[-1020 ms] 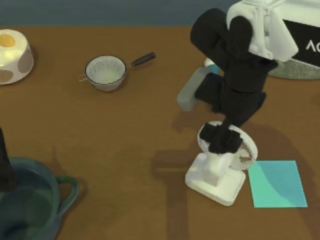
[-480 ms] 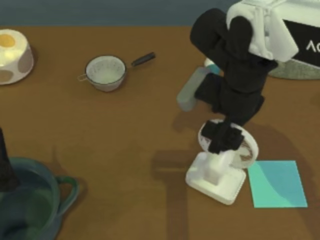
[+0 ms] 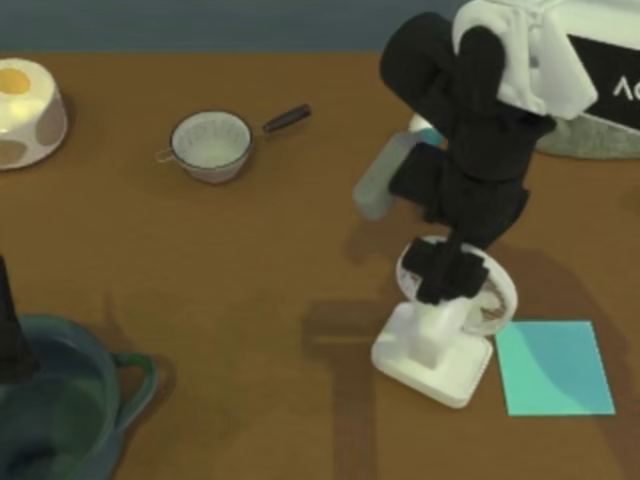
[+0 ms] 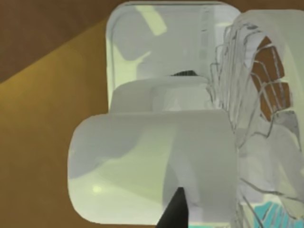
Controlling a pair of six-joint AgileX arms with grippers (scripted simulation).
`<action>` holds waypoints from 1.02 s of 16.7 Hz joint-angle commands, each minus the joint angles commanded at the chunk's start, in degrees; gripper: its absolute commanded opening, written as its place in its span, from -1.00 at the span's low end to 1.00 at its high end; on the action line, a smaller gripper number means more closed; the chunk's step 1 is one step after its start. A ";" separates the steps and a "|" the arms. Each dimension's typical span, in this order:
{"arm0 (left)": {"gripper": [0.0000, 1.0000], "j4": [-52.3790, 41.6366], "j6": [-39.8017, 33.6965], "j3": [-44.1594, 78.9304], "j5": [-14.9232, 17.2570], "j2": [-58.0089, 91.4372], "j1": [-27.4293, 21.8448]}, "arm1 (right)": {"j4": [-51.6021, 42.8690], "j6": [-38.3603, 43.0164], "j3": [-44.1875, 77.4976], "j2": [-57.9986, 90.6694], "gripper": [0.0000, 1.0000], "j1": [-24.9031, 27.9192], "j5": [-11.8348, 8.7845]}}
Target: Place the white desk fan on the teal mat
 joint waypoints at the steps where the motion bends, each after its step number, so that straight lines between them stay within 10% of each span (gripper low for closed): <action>1: 1.00 0.00 0.00 0.00 0.00 0.00 0.00 | -1.37 0.01 1.33 0.01 -1.00 0.04 0.00; 17: 1.00 0.00 0.00 0.00 0.00 0.00 0.00 | -9.85 12.12 8.42 -2.63 -1.00 -0.55 -0.28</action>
